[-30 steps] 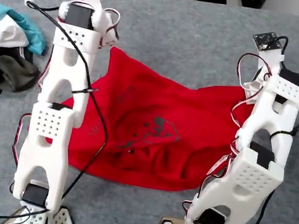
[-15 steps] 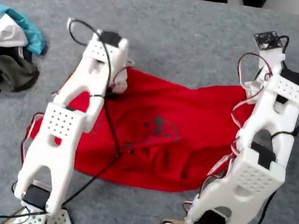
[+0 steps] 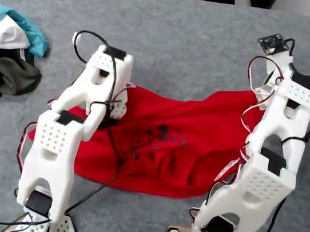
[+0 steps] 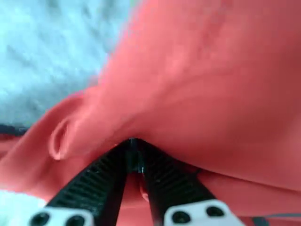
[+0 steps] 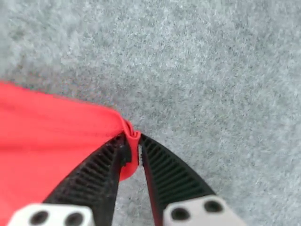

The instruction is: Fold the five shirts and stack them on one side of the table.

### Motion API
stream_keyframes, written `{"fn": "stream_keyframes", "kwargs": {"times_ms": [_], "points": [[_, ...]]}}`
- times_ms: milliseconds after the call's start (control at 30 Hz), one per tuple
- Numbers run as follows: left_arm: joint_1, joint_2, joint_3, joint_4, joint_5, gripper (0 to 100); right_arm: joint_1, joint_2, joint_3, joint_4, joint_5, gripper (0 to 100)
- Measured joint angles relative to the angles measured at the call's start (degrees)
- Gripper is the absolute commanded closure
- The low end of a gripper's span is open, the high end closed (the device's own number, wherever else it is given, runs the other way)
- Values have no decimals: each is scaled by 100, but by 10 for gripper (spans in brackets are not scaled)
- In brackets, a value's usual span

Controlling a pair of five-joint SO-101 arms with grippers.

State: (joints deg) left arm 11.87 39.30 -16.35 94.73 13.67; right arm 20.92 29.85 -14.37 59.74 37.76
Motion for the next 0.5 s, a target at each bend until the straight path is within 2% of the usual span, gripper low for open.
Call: {"fn": "stream_keyframes", "kwargs": {"times_ms": [200, 367, 500], "points": [[9, -1240, 2198, -1336, -273, 981, 0, 0, 0, 70, 264, 983], [18, -2207, 2919, -1204, -633, 980, -9, 0, 0, 79, 281, 983], [-18, -3033, 2936, -932, -941, 954, 35, 0, 0, 79, 281, 983]]}}
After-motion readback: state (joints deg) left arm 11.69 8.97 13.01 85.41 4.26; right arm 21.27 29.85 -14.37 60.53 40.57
